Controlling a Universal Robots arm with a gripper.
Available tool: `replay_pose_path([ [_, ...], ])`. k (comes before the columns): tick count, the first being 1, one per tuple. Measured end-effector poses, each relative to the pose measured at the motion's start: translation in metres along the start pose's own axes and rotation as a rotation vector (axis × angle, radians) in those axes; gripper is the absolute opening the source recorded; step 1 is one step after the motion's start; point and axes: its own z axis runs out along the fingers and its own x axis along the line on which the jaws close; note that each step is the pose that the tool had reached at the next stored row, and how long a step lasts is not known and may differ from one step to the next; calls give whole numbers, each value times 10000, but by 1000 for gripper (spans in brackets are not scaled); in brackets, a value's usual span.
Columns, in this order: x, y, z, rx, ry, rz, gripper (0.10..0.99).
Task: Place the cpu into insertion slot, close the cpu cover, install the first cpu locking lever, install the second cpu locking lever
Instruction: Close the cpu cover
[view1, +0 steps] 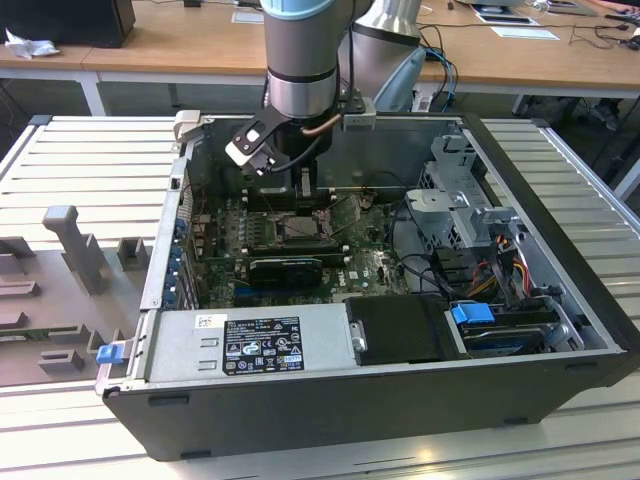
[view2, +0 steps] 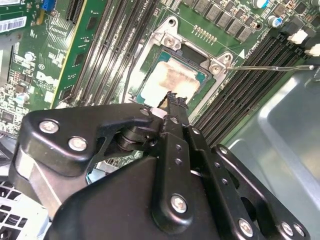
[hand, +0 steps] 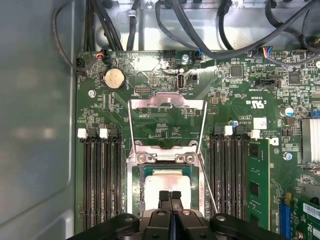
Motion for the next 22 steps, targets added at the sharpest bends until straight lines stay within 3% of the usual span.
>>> replay_pose_path([
  [5, 1, 93, 2, 53, -10, 32, 106],
  [22, 2, 99, -49, 51, -2, 27, 106],
])
